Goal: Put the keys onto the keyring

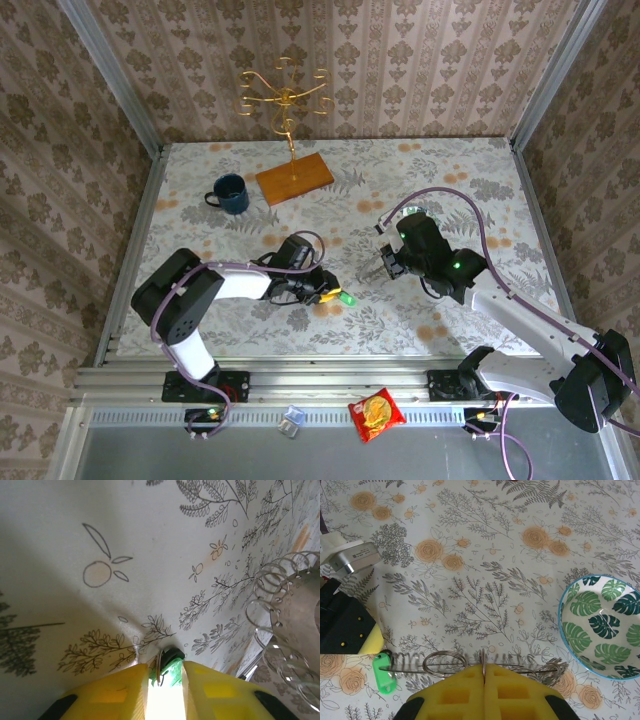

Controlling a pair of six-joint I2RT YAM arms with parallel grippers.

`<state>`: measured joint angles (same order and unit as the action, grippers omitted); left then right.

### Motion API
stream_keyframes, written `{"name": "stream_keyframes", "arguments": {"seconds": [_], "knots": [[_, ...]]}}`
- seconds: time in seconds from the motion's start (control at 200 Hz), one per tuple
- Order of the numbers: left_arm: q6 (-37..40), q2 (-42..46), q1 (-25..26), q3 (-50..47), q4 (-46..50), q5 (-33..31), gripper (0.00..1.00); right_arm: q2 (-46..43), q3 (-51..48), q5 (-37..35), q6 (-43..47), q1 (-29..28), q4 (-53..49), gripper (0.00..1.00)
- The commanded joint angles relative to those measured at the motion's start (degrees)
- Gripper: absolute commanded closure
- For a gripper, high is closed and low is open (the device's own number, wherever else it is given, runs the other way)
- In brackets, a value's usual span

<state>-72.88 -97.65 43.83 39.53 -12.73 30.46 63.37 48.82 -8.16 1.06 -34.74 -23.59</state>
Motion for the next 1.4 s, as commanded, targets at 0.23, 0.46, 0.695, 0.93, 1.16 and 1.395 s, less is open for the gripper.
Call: {"name": "stream_keyframes", "arguments": {"seconds": [0.23, 0.46, 0.695, 0.93, 1.16, 1.395], "knots": [[-1.3, -1.8, 0.1, 1.0, -1.5, 1.0, 0.83, -0.9, 1.7, 1.0, -0.4, 0.3, 0.8, 1.0], [-1.7, -2.2, 0.1, 0.9, -2.0, 1.0, 0.86, -0.8, 1.8, 1.0, -0.4, 0.3, 0.8, 1.0], [-2.0, -2.7, 0.1, 1.0, -2.3, 0.9, 0.89, -0.8, 1.8, 1.2, -0.4, 0.2, 0.8, 1.0], [-2.4, -3.0, 0.1, 0.7, -2.8, 0.9, 0.92, -0.9, 1.9, 1.4, -0.4, 0.3, 0.6, 1.0], [-1.6, -0.6, 0.1, 0.1, -1.7, -1.3, 1.0, -1.1, 1.9, 1.4, -0.4, 0.3, 0.3, 1.0], [12.4, 12.1, 0.1, 0.4, 4.1, -8.7, 1.0, -1.9, 1.3, 4.0, 0.8, 0.3, 1.7, 1.0]]}}
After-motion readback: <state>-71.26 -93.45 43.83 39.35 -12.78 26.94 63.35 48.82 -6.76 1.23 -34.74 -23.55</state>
